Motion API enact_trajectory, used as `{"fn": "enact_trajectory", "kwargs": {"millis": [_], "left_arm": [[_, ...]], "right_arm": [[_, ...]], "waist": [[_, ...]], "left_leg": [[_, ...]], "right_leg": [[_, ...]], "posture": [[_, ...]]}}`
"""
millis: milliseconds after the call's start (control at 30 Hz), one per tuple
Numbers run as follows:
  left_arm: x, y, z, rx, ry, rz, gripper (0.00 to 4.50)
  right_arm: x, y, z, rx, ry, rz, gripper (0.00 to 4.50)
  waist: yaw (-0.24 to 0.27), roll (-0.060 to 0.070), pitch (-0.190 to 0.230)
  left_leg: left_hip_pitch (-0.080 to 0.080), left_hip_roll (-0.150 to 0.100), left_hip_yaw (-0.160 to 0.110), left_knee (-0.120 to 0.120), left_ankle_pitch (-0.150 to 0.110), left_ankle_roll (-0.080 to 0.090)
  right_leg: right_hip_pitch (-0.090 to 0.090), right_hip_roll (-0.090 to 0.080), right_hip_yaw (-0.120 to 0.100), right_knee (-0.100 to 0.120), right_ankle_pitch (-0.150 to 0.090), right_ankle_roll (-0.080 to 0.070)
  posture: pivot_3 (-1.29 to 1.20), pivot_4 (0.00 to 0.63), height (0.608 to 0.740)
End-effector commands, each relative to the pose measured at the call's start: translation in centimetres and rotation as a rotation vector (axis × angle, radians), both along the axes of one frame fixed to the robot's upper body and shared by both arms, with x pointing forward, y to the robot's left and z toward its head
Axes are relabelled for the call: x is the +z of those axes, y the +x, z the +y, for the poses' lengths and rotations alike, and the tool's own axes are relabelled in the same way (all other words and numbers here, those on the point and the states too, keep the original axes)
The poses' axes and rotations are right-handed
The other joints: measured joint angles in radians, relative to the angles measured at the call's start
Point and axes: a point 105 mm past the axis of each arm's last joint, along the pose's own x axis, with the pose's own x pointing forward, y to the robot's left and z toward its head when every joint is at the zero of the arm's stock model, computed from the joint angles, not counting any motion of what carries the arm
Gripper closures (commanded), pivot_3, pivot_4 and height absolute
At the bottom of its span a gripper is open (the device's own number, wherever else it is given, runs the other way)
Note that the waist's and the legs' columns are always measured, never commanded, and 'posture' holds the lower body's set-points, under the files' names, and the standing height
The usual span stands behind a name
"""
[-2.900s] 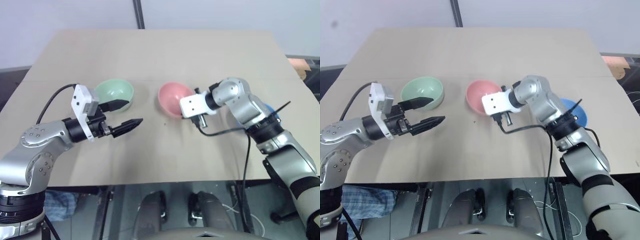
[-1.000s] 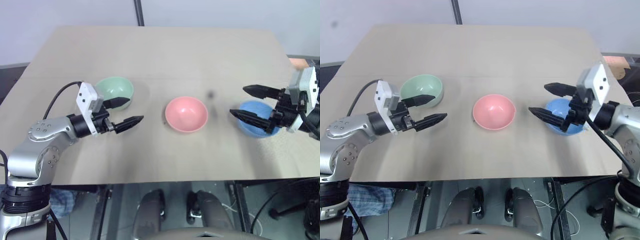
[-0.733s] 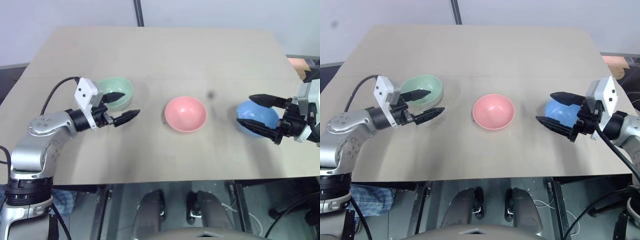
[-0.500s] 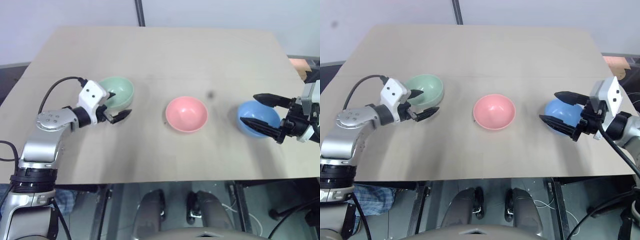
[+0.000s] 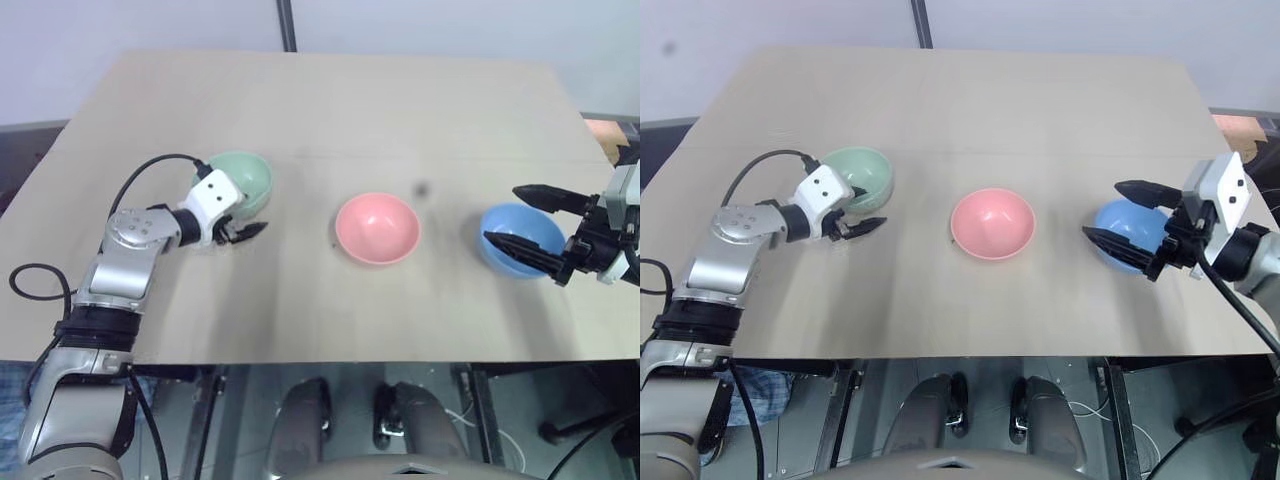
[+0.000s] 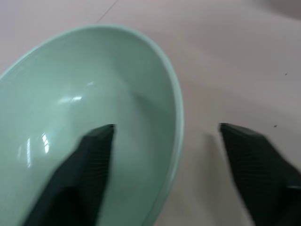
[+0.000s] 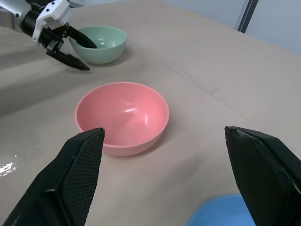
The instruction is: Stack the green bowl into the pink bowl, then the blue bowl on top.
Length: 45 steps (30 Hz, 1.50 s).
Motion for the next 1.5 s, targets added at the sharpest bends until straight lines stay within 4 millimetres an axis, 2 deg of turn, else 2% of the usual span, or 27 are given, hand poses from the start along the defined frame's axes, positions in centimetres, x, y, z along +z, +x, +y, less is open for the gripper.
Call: {"fn": "enact_trajectory", "kwargs": {"millis": [33, 133, 167, 333, 500, 633, 733, 833, 933, 1100, 1233, 1500], "left_arm": [[0.9, 0.3, -0.2, -0.028, 0.028, -0.039, 2.96], [0.9, 0.3, -0.3, -0.036, 0.023, -0.036, 4.35], [0.9, 0.3, -0.3, -0.038, 0.022, -0.037, 4.47], [1.3, 0.4, -0.3, -0.041, 0.025, -0.045, 4.47], [2.7, 0.8, -0.7, -0.076, 0.035, -0.092, 4.47], [5.2, 1.0, -2.7, -0.168, 0.002, -0.168, 4.47], [7.3, 0.2, -6.3, -0.359, -0.022, -0.216, 4.47], [8.0, -0.6, -9.0, -0.496, -0.014, -0.237, 4.47], [8.0, -1.4, -11.4, -0.618, 0.009, -0.235, 4.47], [6.8, -3.7, -15.2, -0.876, 0.077, -0.18, 4.47], [5.9, -4.4, -16.5, -0.999, 0.146, -0.149, 4.47], [6.1, -4.5, -18.2, -1.108, 0.174, -0.156, 4.47]], "right_arm": [[1.1, -0.6, 0.1, 0.0, -0.021, -0.059, 0.03], [1.0, -0.6, 0.0, -0.005, -0.022, -0.057, 0.03], [1.0, -0.6, 0.0, -0.005, -0.022, -0.056, 0.03], [1.0, -0.5, 0.1, -0.004, -0.022, -0.057, 0.03], [1.0, -0.4, 0.2, 0.004, -0.022, -0.057, 0.03], [1.1, -0.4, 0.1, 0.01, -0.019, -0.058, 0.03], [1.0, -0.4, 0.1, 0.014, -0.021, -0.053, 0.03], [1.0, -0.4, 0.1, 0.016, -0.022, -0.053, 0.03], [1.0, -0.5, 0.3, 0.024, -0.02, -0.052, 0.03], [1.0, -0.5, 0.3, 0.024, -0.022, -0.054, 0.03], [1.1, -0.6, 0.3, 0.023, -0.022, -0.056, 0.03], [0.8, -0.9, 0.4, 0.008, -0.024, -0.057, 0.03]], "waist": [[0.0, 0.0, 0.0], [-0.001, 0.0, 0.0], [0.0, 0.0, 0.0], [0.0, 0.0, 0.0], [0.0, 0.0, 0.0], [0.001, 0.0, 0.0], [0.002, -0.001, -0.001], [0.002, -0.001, -0.001], [-0.001, 0.0, -0.001], [0.001, 0.0, -0.001], [0.0, 0.0, -0.001], [0.0, 0.001, -0.002]], "left_leg": [[0.0, 0.0, 0.0, 0.0, 0.0, 0.0], [0.0, 0.0, 0.0, 0.0, 0.0, 0.0], [0.0, 0.0, 0.0, 0.0, 0.0, 0.0], [0.0, 0.0, 0.0, 0.001, 0.0, 0.0], [0.0, 0.0, 0.0, 0.001, 0.0, 0.0], [0.0, 0.0, 0.0, 0.002, 0.0, 0.0], [0.0, 0.0, 0.0, 0.003, 0.0, 0.0], [0.0, 0.0, 0.0, 0.003, 0.0, 0.0], [0.0, 0.0, 0.0, 0.003, 0.0, 0.0], [0.0, 0.0, 0.0, 0.004, 0.0, 0.0], [0.0, 0.0, 0.0, 0.005, 0.0, 0.0], [0.0, 0.0, 0.0, 0.006, 0.0, 0.0]], "right_leg": [[0.0, 0.0, 0.0, 0.0, 0.0, 0.0], [0.0, 0.0, 0.0, 0.0, 0.0, 0.0], [0.0, 0.0, 0.0, 0.001, 0.0, 0.0], [0.0, 0.0, 0.0, 0.001, 0.0, 0.0], [0.0, 0.0, 0.0, 0.001, 0.0, 0.0], [0.0, 0.001, 0.0, 0.001, 0.0, 0.0], [0.001, 0.001, -0.001, 0.001, 0.0, 0.0], [0.001, 0.001, -0.001, 0.001, 0.0, 0.0], [0.001, 0.001, 0.0, 0.001, 0.0, 0.0], [0.001, 0.002, 0.0, 0.002, 0.0, 0.0], [0.001, 0.003, 0.0, 0.002, 0.0, 0.0], [0.002, 0.003, 0.0, 0.003, 0.0, 0.0]], "posture": [[0.0, 0.15, 0.74], [0.0, 0.15, 0.74], [0.0, 0.15, 0.74], [0.0, 0.15, 0.74], [0.0, 0.15, 0.74], [0.0, 0.15, 0.74], [0.0, 0.15, 0.74], [0.0, 0.15, 0.74], [0.0, 0.15, 0.74], [0.0, 0.15, 0.74], [0.0, 0.15, 0.74], [0.0, 0.15, 0.74]]}}
